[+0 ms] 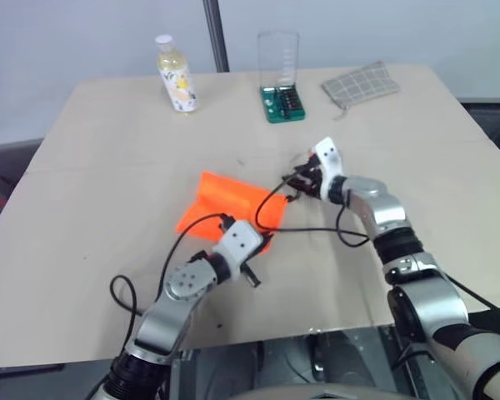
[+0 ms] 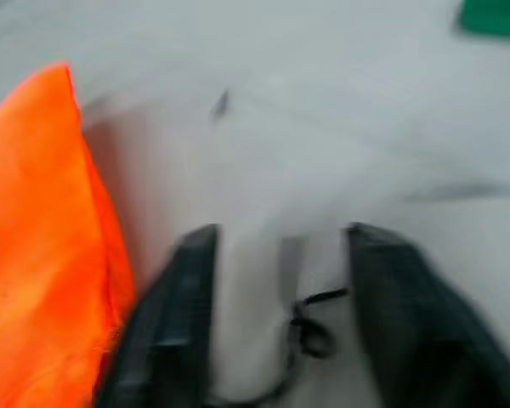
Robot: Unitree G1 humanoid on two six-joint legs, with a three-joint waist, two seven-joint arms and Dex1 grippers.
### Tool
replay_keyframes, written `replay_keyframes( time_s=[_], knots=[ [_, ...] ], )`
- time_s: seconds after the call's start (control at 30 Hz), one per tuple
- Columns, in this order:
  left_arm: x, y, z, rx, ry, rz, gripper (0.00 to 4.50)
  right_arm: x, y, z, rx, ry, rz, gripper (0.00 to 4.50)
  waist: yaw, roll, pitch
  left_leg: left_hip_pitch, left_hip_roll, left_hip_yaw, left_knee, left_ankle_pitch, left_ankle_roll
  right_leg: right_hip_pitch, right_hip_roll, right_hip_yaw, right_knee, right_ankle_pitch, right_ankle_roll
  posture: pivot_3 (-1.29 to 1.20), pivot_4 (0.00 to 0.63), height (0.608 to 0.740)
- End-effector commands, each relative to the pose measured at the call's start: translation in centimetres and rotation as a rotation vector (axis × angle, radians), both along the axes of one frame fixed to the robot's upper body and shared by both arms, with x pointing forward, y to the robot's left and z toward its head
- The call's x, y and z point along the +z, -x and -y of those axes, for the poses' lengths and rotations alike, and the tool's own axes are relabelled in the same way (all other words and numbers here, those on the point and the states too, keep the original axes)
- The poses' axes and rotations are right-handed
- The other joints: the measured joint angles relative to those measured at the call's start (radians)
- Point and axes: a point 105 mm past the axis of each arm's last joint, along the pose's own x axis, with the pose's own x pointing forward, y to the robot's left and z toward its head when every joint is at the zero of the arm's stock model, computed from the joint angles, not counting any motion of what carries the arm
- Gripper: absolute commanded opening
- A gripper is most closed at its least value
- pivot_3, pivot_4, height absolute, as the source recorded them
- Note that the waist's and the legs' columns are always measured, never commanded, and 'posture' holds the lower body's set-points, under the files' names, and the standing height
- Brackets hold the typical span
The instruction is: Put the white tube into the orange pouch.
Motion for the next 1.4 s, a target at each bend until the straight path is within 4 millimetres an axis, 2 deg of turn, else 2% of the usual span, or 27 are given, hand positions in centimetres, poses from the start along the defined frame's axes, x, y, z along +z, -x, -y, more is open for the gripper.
replay_keyframes(
  time_s=[0.03,0.17,0.27,0.47,0.67,0.9,1.03,1.17,1.2,1.23,1.33,1.37,1.4],
  knots=[
    [0.6,0.0,0.2,-0.023,-0.003,0.034,0.0,1.0,0.3,1.1,-0.026,-0.073,0.018,3.19,-0.001,0.0,0.0,0.0,0.0,0.0,0.0,0.0,0.0,0.0,0.0,0.0,0.0,0.0,0.0,0.0,0.15,0.74],
    [0.6,-0.1,0.2,-0.028,-0.003,0.034,0.0,-0.4,0.9,1.3,-0.039,-0.089,-0.028,3.19,-0.001,0.0,0.0,0.0,0.0,0.0,0.0,0.0,0.0,0.0,0.0,0.0,0.0,0.0,0.0,0.0,0.15,0.74],
    [0.5,-0.1,0.4,-0.033,-0.003,0.034,0.0,-1.6,1.2,0.6,-0.031,-0.072,-0.039,3.19,-0.002,0.0,0.0,0.0,0.0,0.001,0.0,0.0,0.0,0.0,0.0,0.0,0.0,0.0,0.0,0.0,0.15,0.74],
    [0.5,-0.2,0.5,-0.035,-0.004,0.038,0.0,-2.5,0.7,-0.8,-0.049,-0.066,-0.045,3.19,-0.004,0.0,0.0,0.0,0.0,0.001,0.0,0.0,0.0,0.0,0.0,0.001,0.0,0.0,0.0,0.0,0.15,0.74],
    [0.5,-0.1,0.4,-0.019,-0.005,0.043,0.0,-5.2,0.1,-0.6,-0.074,0.066,-0.09,3.19,-0.006,0.0,0.0,0.001,0.0,0.001,0.0,0.0,0.0,0.001,0.0,0.001,0.0,0.0,0.0,0.0,0.15,0.74],
    [0.4,0.0,0.0,0.001,-0.004,0.042,0.0,-7.0,0.8,-0.2,-0.057,0.104,-0.147,0.04,-0.006,0.0,-0.003,0.002,0.0,0.001,0.0,0.0,0.0,0.001,0.0,0.001,0.0,0.0,0.0,0.0,0.15,0.74],
    [0.4,0.0,0.0,0.01,0.003,0.037,0.0,-6.7,0.7,-0.1,-0.061,0.1,-0.129,0.04,-0.006,0.0,-0.004,0.002,0.0,0.001,0.0,0.0,0.0,0.001,0.0,0.001,0.0,0.0,0.0,0.0,0.15,0.74],
    [0.6,0.1,0.0,0.004,0.042,0.022,0.0,-5.2,0.3,-0.3,-0.065,0.072,-0.06,0.04,-0.006,0.0,-0.004,0.002,0.0,0.001,0.0,0.0,0.0,0.001,0.0,0.001,0.0,0.0,0.0,0.0,0.15,0.74],
    [0.8,0.0,-0.1,0.014,0.056,0.023,0.56,-4.4,0.2,-0.5,-0.059,0.039,-0.035,0.0,-0.006,0.0,-0.004,0.002,0.0,0.001,0.0,0.0,0.0,0.001,0.0,0.001,0.0,0.0,0.0,0.0,0.15,0.74],
    [0.9,-0.1,-0.2,0.021,0.065,0.026,0.76,-3.4,0.1,-0.7,-0.056,-0.007,-0.015,0.0,-0.006,0.0,-0.004,0.002,0.001,0.001,0.0,0.0,0.0,0.001,0.0,0.001,0.0,0.0,0.0,0.0,0.15,0.74],
    [1.3,-0.2,-0.7,0.038,0.069,0.046,2.25,0.1,0.3,-1.3,-0.029,-0.165,0.049,0.0,-0.006,0.001,-0.003,0.001,0.001,0.0,0.0,0.0,0.0,0.001,0.0,0.001,0.0,0.0,0.0,0.0,0.15,0.74],
    [1.4,-0.2,-0.8,0.042,0.078,0.048,2.66,0.9,0.4,-1.3,-0.026,-0.202,0.06,0.0,-0.007,0.001,-0.003,0.001,0.001,0.001,0.0,0.0,0.0,0.0,0.0,0.001,0.0,0.0,0.0,0.0,0.15,0.74],
    [1.6,0.0,-0.9,0.037,0.089,0.052,2.87,1.6,0.4,-1.2,-0.025,-0.233,0.07,0.0,-0.006,0.001,-0.003,0.0,0.001,0.001,0.0,0.0,0.0,0.0,0.0,0.001,0.0,0.0,0.0,0.0,0.15,0.74]
  ],
)
